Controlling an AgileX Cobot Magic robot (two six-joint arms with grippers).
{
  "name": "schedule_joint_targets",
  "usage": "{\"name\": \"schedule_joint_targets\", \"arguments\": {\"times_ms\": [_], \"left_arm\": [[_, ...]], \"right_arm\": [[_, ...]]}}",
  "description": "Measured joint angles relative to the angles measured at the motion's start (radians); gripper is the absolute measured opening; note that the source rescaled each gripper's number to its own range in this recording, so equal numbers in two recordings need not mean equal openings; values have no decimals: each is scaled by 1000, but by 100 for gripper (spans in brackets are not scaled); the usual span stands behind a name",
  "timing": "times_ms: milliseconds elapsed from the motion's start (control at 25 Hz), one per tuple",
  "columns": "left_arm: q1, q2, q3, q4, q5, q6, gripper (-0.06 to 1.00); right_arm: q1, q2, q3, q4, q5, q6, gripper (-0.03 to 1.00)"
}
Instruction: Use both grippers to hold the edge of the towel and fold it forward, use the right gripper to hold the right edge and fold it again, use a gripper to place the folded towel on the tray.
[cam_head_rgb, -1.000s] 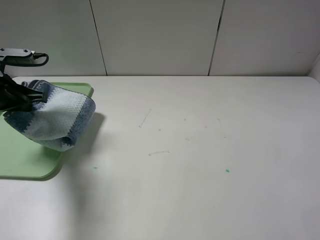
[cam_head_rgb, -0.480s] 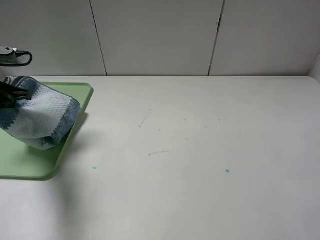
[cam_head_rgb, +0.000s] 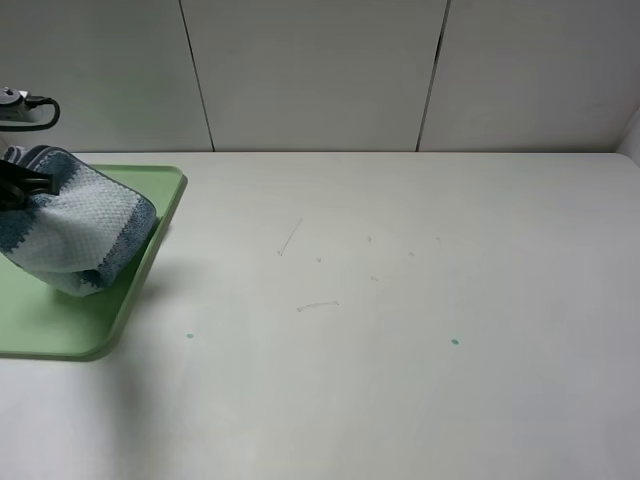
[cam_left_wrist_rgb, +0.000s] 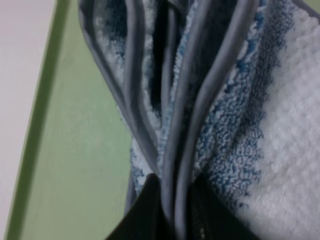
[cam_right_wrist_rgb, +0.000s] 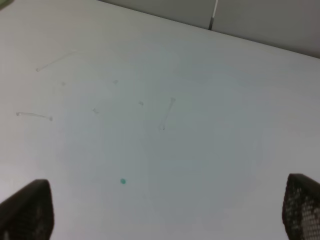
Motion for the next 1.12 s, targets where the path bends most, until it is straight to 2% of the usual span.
{"name": "schedule_joint_targets", "arguments": {"times_ms": [240,360,480,600,760,880,1120], "left_arm": [[0,0,9,11,6,-1,7],[0,0,30,12,2,-4,14],[1,0,36,17,0,-4,30],[1,0,36,42,-1,-4,53],[1,0,36,65,-1,-1,77],[1,0,36,67,9,0,86],[1,0,47,69,26,0,92]], "right_arm": [[0,0,0,0,0,0,100],[0,0,0,0,0,0,100],[0,0,0,0,0,0,100],[0,0,0,0,0,0,100],[0,0,0,0,0,0,100],[0,0,0,0,0,0,100],[0,0,0,0,0,0,100]]}}
